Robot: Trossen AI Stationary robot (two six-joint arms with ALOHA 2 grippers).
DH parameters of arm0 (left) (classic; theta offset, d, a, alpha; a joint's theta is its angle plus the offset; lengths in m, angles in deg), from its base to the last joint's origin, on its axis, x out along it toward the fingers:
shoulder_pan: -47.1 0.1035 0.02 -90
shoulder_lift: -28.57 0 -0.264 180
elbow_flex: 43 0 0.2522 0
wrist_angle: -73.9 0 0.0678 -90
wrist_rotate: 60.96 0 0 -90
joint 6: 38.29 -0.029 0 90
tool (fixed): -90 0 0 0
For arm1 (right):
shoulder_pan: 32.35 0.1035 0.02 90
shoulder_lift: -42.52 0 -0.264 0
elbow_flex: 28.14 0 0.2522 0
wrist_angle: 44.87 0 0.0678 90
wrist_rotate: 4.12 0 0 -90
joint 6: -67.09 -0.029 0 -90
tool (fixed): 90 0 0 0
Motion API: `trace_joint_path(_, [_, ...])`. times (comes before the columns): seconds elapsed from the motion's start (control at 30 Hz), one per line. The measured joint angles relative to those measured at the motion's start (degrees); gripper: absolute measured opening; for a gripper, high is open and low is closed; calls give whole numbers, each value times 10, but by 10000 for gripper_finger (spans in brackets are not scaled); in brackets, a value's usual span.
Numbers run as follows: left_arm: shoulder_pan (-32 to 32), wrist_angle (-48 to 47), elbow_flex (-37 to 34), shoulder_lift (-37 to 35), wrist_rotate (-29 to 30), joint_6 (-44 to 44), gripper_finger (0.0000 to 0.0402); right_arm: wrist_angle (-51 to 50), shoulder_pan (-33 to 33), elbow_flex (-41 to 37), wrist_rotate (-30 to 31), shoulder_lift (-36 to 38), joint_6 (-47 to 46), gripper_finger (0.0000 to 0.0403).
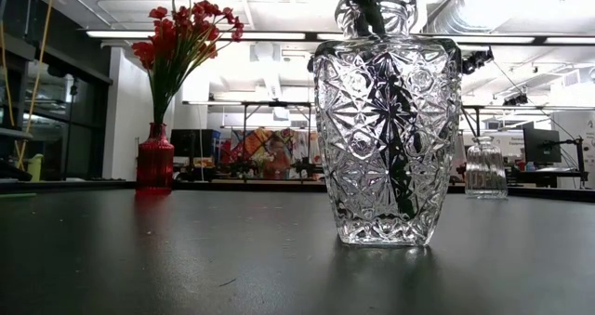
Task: Sort flowers into vase by color
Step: Put the right black tulip into the top transparent vase
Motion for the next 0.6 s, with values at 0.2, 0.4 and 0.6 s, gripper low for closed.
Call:
trace_joint_path(0.2, [0,0,0,0,0,0,188,6,72,-4,72,-37,-35,197])
trace_joint_path(0.4, [0,0,0,0,0,0,188,115,117,-3,82,-72,-80,197])
trace_joint_path(0.6, [0,0,0,0,2,0,188,139,156,0,142,-131,-100,197])
